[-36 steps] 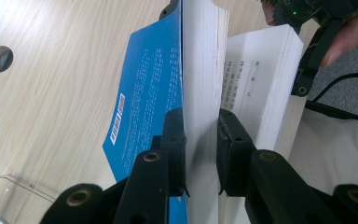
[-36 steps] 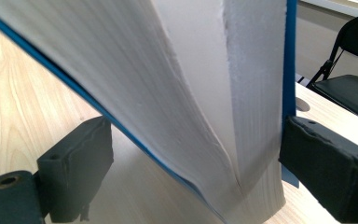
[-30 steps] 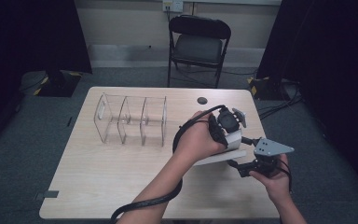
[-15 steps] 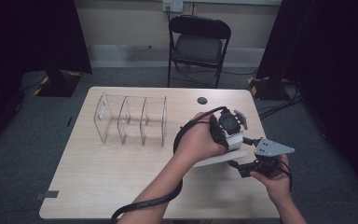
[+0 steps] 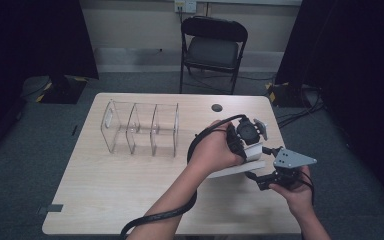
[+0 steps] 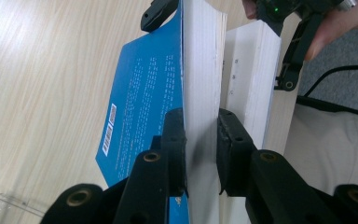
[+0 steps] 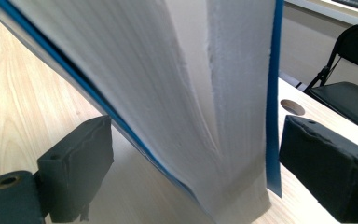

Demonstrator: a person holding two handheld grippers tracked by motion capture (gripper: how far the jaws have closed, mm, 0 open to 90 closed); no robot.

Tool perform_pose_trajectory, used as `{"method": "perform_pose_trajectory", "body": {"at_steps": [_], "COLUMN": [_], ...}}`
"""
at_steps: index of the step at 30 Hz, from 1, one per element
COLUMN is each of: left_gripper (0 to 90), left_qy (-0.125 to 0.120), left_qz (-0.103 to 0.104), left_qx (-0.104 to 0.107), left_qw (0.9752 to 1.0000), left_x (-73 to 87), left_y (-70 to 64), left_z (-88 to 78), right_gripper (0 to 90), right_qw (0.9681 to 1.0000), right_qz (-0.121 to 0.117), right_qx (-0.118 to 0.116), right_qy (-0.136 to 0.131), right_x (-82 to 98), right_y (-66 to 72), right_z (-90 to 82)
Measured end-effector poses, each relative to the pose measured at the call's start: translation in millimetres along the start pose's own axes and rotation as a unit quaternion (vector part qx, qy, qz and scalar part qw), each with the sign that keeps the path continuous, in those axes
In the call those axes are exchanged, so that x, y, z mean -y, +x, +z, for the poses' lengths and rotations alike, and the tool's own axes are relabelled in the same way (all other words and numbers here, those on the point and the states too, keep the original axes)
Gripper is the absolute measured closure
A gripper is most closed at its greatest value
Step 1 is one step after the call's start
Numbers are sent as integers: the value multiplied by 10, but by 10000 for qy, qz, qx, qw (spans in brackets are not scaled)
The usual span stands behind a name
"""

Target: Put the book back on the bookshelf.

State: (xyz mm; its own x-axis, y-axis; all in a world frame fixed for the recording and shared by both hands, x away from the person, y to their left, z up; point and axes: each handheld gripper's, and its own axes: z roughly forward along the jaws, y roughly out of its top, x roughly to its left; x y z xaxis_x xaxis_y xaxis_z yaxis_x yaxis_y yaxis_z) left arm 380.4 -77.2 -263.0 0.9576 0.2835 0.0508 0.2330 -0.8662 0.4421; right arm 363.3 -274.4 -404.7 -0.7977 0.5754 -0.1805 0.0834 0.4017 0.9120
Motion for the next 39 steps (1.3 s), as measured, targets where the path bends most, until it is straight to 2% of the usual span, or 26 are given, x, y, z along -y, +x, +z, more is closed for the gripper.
{"method": "perform_pose_trajectory", "body": {"at_steps": [3,7,10,11,12,14,15,16,18,20,21,22,23,24,25,26,28,30,34,35,39], "left_gripper": [755,756,756,756,755,741,741,726,705,694,672,528,528,490,475,397,321,297,271,238,215], "left_qy": [-71,-82,-43,-48,-50,-69,-98,-134,-229,-371,-521,-776,-1061,-1154,-1041,-835,-849,-889,-919,-909,-1015], "left_qz": [-74,-18,-15,-37,-3,4,48,60,25,200,314,272,178,253,402,429,441,415,303,272,188], "left_qx": [46,78,103,110,84,110,166,157,229,138,51,18,9,-71,-182,-283,-298,-384,-418,-412,-393], "left_qw": [9999,9999,9999,9999,10000,9999,9998,9998,9995,9990,9981,9966,9942,9930,9936,9952,9950,9944,9944,9946,9939], "left_x": [11,9,3,1,0,-5,-8,-12,-3,4,2,-4,-12,-18,-28,-31,-16,29,136,157,222], "left_y": [16,38,47,46,45,39,43,47,78,89,85,89,88,90,89,101,111,135,179,191,226], "left_z": [-1,-5,-7,-7,-12,-19,-22,-22,-22,-32,-62,-111,-175,-240,-284,-320,-323,-330,-343,-353,-434], "right_gripper": [95,129,148,191,255,440,440,496,528,533,540,547,547,547,547,547,547,547,548,550,556], "right_qw": [10000,9987,9982,9979,9969,9941,9941,9924,9926,9921,9921,9920,9920,9917,9918,9918,9917,9917,9911,9906,9900], "right_qz": [-51,-223,-290,-276,-207,-157,-157,-201,-311,-231,-212,-95,-95,-28,-32,40,91,136,217,251,356], "right_qx": [-82,-450,-527,-581,-765,-1073,-1073,-1213,-1172,-1233,-1235,-1257,-1257,-1282,-1277,-1279,-1284,-1279,-1313,-1339,-1365], "right_qy": [-19,-23,-7,27,30,3,3,-10,-15,-11,-17,-30,-30,-33,-47,-5,-13,-6,66,100,105], "right_x": [-10,-67,-95,-105,-110,-109,-109,-111,-128,-126,-126,-112,-112,-104,-105,-113,-115,-117,-141,-160,-185], "right_y": [-27,-51,-41,-41,-47,-40,-40,-25,8,-16,-19,-44,-44,-51,-61,-60,-75,-81,-98,-107,-134], "right_z": [14,55,81,91,86,73,73,79,81,86,85,82,82,81,86,84,89,89,96,101,97]}}
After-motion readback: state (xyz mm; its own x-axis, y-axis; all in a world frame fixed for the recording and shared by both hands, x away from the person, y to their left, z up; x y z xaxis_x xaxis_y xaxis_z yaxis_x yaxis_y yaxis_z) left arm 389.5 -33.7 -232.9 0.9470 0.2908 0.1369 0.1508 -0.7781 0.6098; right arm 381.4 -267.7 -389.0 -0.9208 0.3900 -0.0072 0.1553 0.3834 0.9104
